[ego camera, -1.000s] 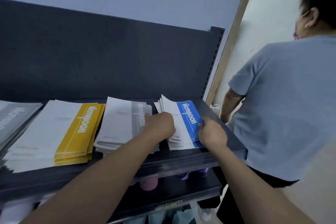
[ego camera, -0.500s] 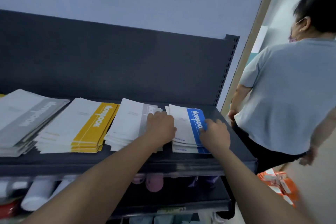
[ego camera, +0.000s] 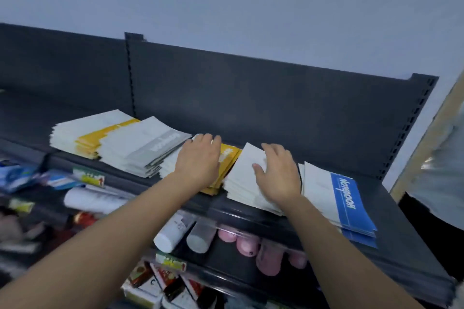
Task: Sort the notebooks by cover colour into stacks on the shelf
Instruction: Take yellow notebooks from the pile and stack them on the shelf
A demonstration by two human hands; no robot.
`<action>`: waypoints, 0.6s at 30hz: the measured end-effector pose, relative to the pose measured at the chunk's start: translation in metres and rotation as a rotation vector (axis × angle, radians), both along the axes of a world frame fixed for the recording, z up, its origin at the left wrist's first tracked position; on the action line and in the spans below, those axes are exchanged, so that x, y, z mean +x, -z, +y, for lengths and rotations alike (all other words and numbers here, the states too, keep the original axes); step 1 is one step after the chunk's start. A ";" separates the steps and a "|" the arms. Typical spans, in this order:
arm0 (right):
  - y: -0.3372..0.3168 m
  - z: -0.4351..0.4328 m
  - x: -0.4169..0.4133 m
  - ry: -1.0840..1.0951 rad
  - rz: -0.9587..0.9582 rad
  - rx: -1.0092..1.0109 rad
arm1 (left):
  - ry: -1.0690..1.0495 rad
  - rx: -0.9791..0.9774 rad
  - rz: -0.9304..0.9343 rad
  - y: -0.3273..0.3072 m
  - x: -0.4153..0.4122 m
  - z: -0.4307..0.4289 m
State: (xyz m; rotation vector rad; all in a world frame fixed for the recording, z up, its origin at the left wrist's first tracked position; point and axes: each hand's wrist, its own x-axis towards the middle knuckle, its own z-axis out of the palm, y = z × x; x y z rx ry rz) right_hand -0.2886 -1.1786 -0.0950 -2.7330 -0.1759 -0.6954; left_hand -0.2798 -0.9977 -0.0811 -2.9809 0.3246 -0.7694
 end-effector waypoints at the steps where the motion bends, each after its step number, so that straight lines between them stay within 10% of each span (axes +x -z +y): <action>1: -0.001 0.014 0.002 -0.038 -0.012 -0.018 | -0.034 0.003 0.007 -0.001 -0.003 0.014; 18: -0.011 0.291 0.006 -0.459 -0.006 -0.217 | -0.480 0.030 -0.006 -0.002 -0.068 0.280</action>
